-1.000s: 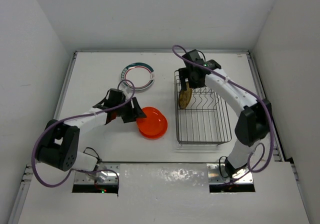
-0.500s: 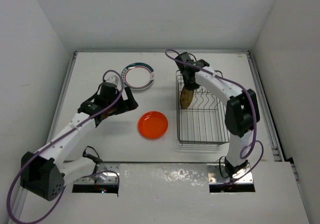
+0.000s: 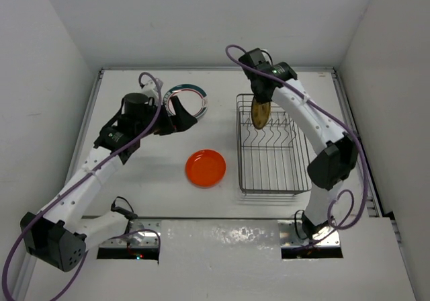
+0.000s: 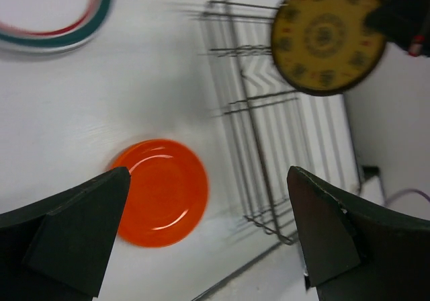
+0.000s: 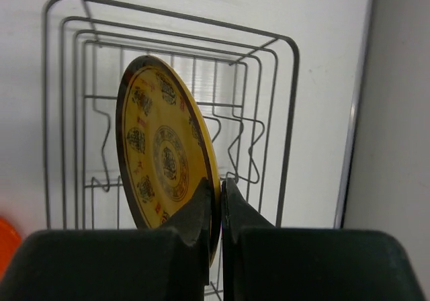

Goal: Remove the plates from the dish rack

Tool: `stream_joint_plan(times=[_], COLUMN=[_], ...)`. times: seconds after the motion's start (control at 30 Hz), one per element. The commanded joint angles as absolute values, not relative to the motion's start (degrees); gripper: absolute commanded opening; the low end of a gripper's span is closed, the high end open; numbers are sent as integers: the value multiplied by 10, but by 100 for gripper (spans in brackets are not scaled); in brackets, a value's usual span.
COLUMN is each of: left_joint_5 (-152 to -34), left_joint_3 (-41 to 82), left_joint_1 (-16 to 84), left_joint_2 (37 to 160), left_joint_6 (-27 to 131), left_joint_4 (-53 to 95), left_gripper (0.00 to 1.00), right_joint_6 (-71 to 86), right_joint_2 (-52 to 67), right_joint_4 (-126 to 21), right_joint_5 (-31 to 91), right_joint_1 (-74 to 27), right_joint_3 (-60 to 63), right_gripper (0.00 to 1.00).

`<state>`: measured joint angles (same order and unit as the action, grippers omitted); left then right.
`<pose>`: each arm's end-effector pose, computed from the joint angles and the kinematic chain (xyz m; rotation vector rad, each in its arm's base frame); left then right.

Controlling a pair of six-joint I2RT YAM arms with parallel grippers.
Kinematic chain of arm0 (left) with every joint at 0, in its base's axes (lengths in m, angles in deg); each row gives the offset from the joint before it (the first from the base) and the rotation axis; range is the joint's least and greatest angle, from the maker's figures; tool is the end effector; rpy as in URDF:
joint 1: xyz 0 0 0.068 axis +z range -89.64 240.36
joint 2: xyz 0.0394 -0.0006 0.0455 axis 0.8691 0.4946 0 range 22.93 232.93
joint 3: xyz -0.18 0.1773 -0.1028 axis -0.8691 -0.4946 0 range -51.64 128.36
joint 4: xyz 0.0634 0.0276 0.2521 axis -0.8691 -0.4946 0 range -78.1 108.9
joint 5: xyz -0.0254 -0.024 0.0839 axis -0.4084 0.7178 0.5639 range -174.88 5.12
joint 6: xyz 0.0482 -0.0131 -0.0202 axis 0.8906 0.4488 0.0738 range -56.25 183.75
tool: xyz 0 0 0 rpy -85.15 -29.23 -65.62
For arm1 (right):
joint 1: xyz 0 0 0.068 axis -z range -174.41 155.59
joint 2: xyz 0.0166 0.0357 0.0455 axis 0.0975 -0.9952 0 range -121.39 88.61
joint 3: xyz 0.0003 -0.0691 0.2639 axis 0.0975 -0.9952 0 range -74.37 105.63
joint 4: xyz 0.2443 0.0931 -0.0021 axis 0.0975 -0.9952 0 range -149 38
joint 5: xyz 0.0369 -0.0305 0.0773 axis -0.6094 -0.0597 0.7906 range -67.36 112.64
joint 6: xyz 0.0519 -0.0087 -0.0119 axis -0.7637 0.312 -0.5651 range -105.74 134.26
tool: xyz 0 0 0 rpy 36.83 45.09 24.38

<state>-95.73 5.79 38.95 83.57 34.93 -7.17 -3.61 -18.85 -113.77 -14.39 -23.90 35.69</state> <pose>0.2150 -0.0915 0.3365 -0.0197 2.1551 -0.7203 0.3532 0.1751 0.3484 -0.0223 2.3736 -0.4632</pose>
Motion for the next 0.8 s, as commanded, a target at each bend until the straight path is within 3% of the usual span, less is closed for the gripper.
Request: stream_joint_plan(times=[0.0, 0.1, 0.17, 0.27, 0.3, 0.37, 0.43, 0.47, 0.5, 0.53, 0.57, 0.6, 0.63, 0.67, 0.77], left_joint_5=[-1125, -1189, -1201, -1198, -1192, -1164, -1152, -1155, -1165, -1170, -1170, -1163, -1155, -1129, -1107], left_joint_3=[67, 67, 63, 59, 60, 58, 56, 51, 49, 47, 46, 43, 39, 35, 16], left_joint_1=[387, 387, 386, 386, 387, 387, 387, 387, 387, 386, 386, 387, 387, 387, 386], left_joint_2=[855, 889, 906, 920, 922, 925, 927, 928, 928, 927, 926, 924, 919, 916, 914], left_joint_6=[335, 318, 312, 317, 322, 330, 339, 337, 336, 336, 336, 335, 333, 336, 341], left_joint_4=[69, 124, 134, 122, 113, 87, 73, 79, 86, 88, 88, 86, 84, 70, 57], left_gripper=[100, 100, 99, 91, 82, 75, 49, 22, 7, 0, 0, 0, 0, 0, 0], right_joint_6=[-2, 9, -22, -81, -92, -112, -131, -136, -139, -144, -144, -145, -142, -133, -125], right_joint_2=[-101, -28, 10, 33, 34, 28, 17, 13, 5, 1, -2, -3, -5, -3, 2], right_joint_4=[-1110, -983, -892, -799, -783, -755, -729, -725, -723, -718, -719, -719, -735, -754, -810], right_joint_5=[-50, 285, 367, 445, 462, 495, 508, 513, 516, 520, 517, 512, 502, 451, 370], right_joint_1=[-243, -239, -238, -233, -232, -231, -231, -231, -232, -232, -232, -231, -229, -227, -222], right_joint_3=[309, 217, 178, 119, 105, 96, 83, 77, 73, 70, 65, 62, 61, 62, 59], right_gripper=[0, 0, 1, 0, 0, 0, 0, 0, 0, 0, 0, 20, 49, 95, 99])
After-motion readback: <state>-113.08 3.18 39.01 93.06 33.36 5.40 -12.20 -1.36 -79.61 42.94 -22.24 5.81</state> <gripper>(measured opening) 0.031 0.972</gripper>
